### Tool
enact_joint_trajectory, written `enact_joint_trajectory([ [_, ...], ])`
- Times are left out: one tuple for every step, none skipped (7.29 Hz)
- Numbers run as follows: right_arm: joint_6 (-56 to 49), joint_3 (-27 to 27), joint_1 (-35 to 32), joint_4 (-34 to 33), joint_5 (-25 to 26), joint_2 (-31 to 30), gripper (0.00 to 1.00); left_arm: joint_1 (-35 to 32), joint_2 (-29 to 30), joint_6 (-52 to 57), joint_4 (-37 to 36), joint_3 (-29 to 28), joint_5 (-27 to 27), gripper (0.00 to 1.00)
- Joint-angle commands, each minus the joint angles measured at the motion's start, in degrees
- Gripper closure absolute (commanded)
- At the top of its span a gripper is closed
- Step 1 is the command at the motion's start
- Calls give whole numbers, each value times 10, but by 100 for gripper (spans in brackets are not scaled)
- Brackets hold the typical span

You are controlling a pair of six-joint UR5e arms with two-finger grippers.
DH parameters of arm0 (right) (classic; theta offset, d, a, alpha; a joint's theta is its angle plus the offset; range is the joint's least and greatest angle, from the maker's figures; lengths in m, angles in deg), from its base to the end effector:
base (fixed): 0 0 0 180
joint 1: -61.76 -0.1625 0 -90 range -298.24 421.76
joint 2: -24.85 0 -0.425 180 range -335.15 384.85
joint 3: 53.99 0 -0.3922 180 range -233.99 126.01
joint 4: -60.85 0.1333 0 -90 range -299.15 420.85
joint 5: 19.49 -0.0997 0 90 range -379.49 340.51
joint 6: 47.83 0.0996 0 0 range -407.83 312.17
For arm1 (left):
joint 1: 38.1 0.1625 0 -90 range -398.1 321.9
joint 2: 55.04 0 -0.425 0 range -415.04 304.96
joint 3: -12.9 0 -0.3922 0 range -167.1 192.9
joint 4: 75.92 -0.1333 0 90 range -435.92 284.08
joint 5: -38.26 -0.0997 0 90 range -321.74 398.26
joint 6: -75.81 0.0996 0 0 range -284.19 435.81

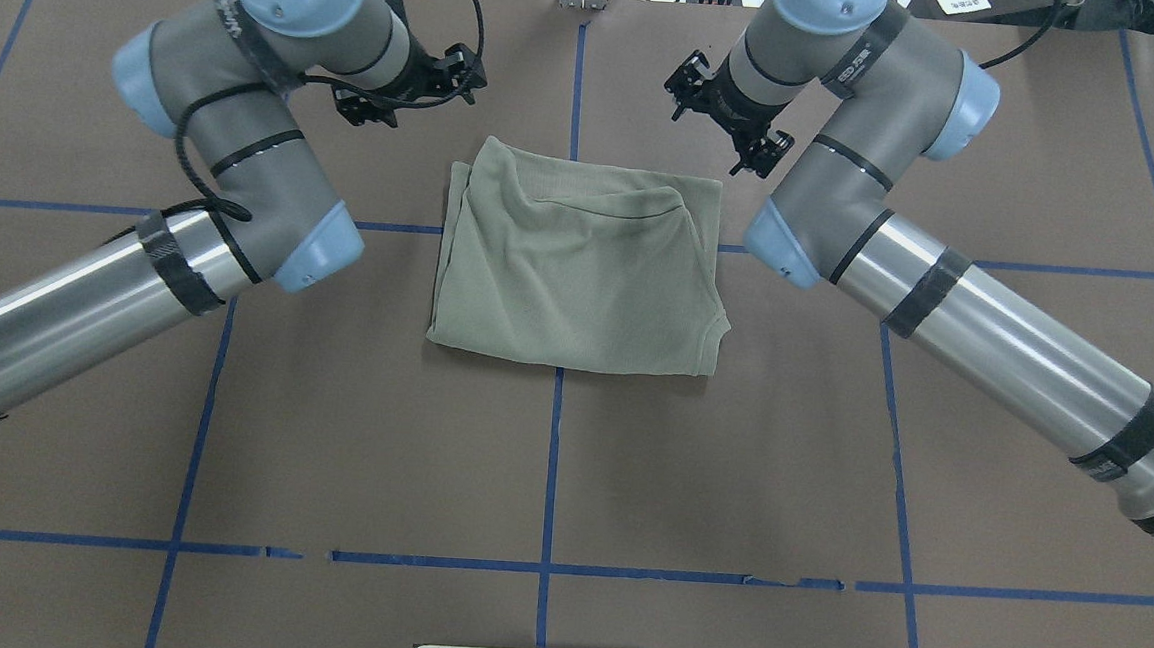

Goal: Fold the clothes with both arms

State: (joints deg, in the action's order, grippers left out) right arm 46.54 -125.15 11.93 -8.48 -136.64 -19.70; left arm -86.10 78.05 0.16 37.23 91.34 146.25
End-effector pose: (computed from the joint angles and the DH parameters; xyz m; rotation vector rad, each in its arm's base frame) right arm -0.4401 -0.6575 0.2719 -0.1010 -0.9371 0.6815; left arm 0.4321 -0.6331 0.2412 0.2434 0.9653 -0.3887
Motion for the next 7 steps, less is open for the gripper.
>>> enact_joint_trajectory([
  [-182,-44,-78,-26,-70,-58,0,-71,-92,141,-3,84,63,0],
  [-298,-81,-128,-65,-94,-106,0,-102,-150,214,-3,128,85,0],
  [-418,-120,-174,-85,-114,-166,0,-142,-190,291,-4,151,102,0],
  [-518,-136,-220,-96,-140,-213,0,-183,-228,380,-6,159,131,0],
  [-603,-138,-265,-96,-163,-256,0,-231,-271,519,-6,160,145,0],
  [-708,-147,-307,-98,-171,-308,0,-275,-314,637,-6,159,146,0],
  [-836,-147,-347,-99,-171,-365,0,-324,-352,720,-8,158,151,0],
])
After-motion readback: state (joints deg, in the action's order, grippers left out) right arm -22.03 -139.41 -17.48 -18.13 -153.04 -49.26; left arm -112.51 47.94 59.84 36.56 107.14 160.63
